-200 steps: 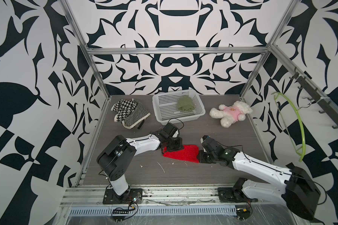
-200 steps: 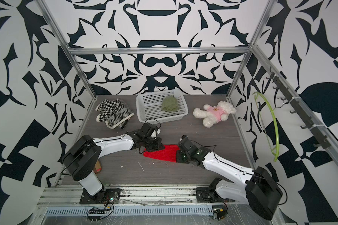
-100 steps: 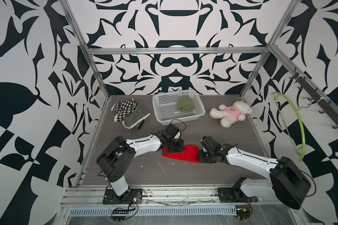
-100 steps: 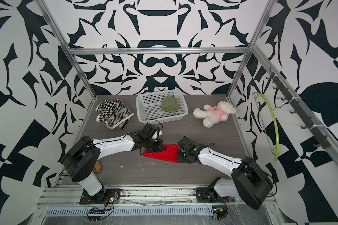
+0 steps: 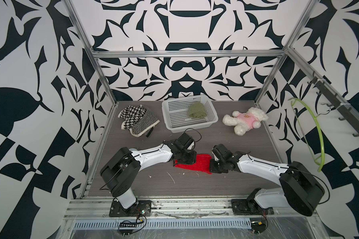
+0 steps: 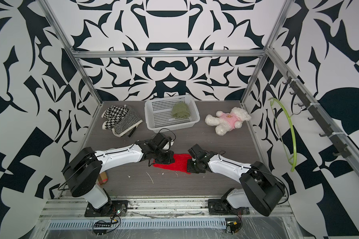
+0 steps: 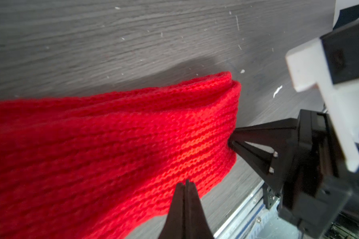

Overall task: Roll up the scarf and place it into the basket
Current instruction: Roll the scarf at the center of the board.

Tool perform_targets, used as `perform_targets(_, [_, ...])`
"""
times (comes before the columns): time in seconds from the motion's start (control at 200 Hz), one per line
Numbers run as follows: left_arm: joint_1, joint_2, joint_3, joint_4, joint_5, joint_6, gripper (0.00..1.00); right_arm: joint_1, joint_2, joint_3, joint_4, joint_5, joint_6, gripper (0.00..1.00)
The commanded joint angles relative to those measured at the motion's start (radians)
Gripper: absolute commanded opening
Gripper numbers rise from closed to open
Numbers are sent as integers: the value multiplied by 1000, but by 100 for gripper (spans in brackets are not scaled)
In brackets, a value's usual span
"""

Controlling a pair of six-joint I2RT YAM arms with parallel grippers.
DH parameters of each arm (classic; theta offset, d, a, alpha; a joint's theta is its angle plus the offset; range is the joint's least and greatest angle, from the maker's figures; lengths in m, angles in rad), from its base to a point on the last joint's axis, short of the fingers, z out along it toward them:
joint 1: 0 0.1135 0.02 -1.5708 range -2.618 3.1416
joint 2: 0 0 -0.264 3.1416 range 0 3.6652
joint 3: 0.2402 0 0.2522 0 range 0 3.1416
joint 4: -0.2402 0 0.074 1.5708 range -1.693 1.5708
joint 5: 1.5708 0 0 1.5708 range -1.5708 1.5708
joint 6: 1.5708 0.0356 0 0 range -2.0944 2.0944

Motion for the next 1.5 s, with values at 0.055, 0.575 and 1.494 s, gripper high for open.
perform_targets(0.055, [-15, 22, 40, -36, 3, 46, 0, -13, -98, 67, -273, 136, -30, 0])
perform_targets(0.575, [-57, 131, 129, 70, 123, 50, 0, -21, -99, 150, -310, 137, -70, 0])
perform_targets(1.494, [68, 75, -38, 139, 136, -5, 0, 97, 95, 252, 2, -94, -45, 0])
